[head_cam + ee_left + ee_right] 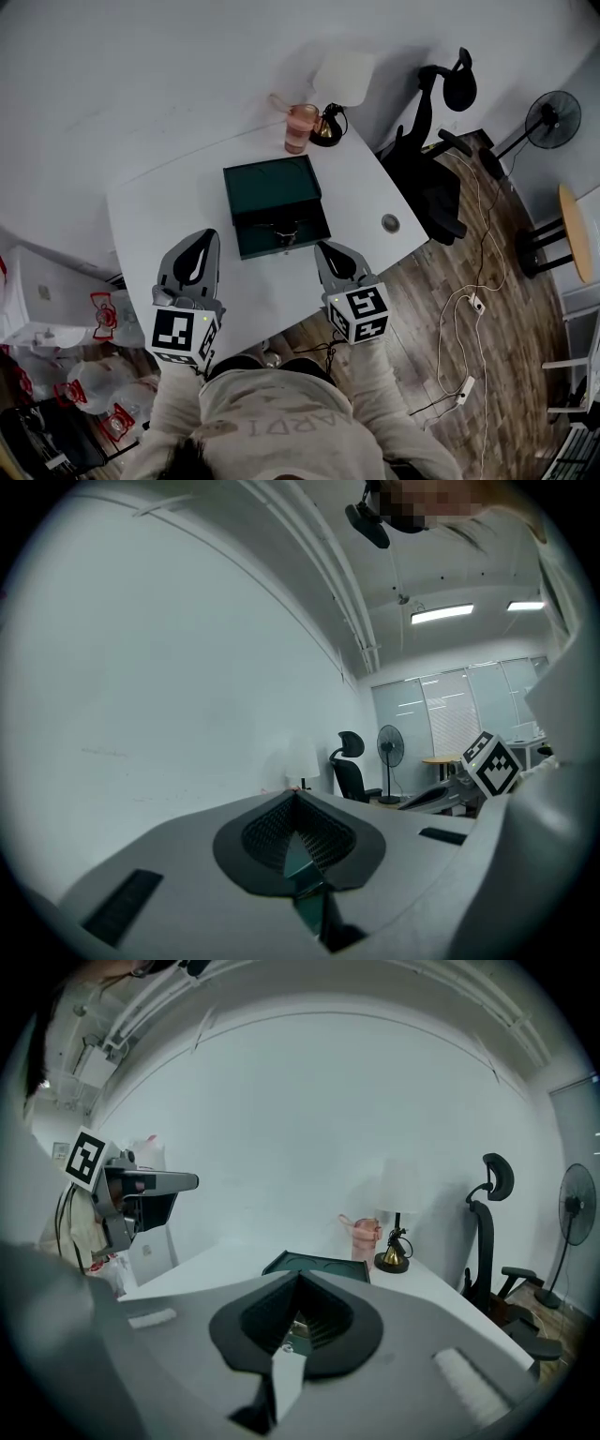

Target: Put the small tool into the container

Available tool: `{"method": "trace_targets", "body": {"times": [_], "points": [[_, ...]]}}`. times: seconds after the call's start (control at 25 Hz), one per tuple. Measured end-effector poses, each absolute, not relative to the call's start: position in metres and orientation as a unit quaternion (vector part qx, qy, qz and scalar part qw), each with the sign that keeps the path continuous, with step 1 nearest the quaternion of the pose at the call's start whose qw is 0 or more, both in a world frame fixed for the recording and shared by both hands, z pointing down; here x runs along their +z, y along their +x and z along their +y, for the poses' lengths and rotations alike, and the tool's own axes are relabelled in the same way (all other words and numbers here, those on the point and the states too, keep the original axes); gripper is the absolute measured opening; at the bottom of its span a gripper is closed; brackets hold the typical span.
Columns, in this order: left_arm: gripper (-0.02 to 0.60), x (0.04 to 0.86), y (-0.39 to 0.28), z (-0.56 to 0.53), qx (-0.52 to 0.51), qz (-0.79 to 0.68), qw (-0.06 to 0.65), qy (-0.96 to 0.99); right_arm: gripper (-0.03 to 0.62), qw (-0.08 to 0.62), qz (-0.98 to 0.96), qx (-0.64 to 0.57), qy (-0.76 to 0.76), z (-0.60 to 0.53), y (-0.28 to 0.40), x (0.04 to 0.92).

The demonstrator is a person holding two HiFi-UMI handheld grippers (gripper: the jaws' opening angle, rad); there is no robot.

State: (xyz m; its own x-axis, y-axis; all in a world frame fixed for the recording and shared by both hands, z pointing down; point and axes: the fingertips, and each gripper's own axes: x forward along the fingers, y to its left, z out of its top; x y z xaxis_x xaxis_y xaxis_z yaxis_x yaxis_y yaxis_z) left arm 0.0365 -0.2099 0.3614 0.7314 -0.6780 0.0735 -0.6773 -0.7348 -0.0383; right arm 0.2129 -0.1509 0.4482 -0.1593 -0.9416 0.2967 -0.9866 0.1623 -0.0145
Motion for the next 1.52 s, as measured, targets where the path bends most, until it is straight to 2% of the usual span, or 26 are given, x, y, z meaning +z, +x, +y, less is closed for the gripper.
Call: {"method": "trace_targets", "body": {"times": [0.84, 1.52], "points": [[0.003, 0.340, 0.044, -0.169, -0.028, 0.342, 0.024, -0.939, 0.009, 0.018, -0.737, 0.052, 0.674, -0.095, 0.215, 0.377], [0.003, 0.331, 0.040, -0.141, -0.016, 0.339, 0.030, -0.940, 0.009, -0.007, -0.706, 0.008, 0.708, -0.054, 0.221, 0.336]]}}
